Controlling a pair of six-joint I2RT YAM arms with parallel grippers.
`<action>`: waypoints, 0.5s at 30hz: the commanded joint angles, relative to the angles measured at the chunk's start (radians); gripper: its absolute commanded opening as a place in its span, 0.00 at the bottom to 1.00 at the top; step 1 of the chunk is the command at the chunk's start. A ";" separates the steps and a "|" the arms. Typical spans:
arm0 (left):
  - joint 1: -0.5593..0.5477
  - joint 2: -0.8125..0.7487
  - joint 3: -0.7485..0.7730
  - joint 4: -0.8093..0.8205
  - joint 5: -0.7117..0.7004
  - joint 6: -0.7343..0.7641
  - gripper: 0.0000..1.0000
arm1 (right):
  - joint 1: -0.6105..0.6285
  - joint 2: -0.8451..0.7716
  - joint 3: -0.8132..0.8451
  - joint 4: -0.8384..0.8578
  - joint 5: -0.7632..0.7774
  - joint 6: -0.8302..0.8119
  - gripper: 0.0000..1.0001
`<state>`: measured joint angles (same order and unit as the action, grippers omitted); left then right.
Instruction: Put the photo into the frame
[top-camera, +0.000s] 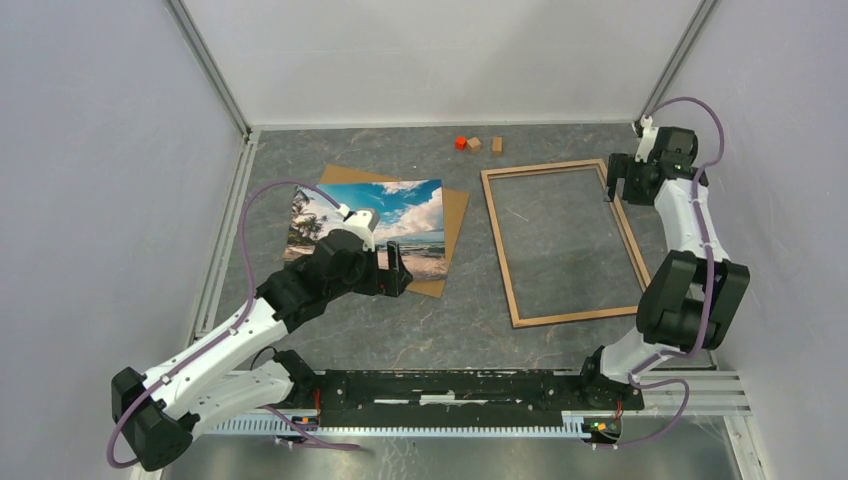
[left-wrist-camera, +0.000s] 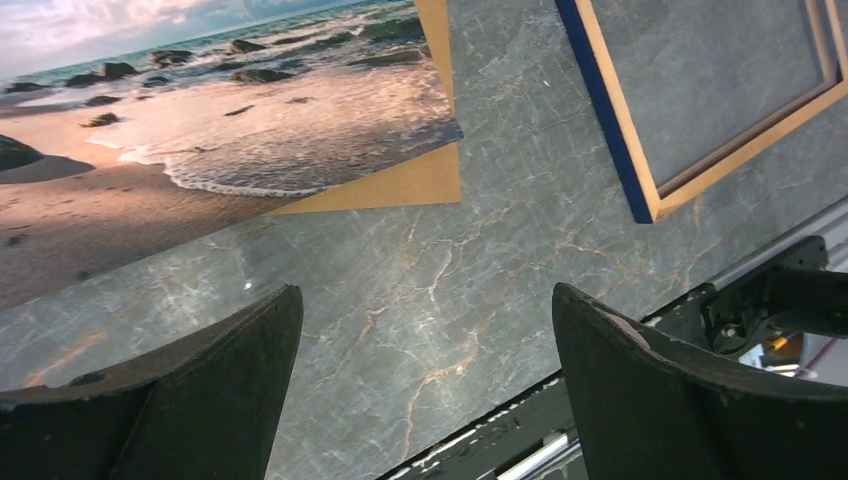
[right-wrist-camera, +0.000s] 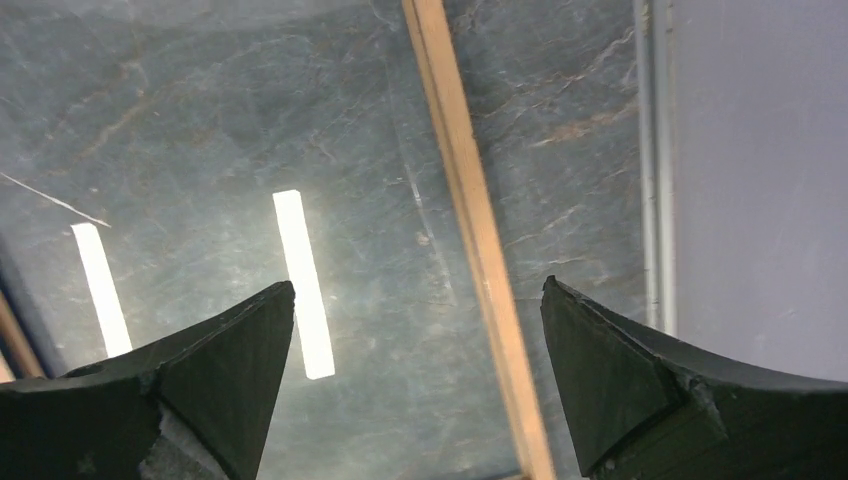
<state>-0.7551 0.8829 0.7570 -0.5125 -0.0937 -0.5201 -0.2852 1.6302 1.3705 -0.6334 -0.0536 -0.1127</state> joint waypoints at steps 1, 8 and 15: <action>-0.004 0.031 -0.007 0.085 0.053 -0.078 1.00 | 0.030 -0.083 -0.126 0.197 -0.053 0.243 0.98; -0.004 0.072 0.031 0.054 0.089 -0.072 1.00 | 0.069 0.015 -0.173 0.114 -0.095 0.210 0.98; -0.006 0.100 -0.076 0.213 0.223 -0.197 1.00 | 0.016 0.016 -0.254 0.388 -0.025 0.174 0.98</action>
<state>-0.7551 0.9611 0.7238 -0.4206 0.0463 -0.6117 -0.2264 1.6447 1.1339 -0.4522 -0.0780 0.0631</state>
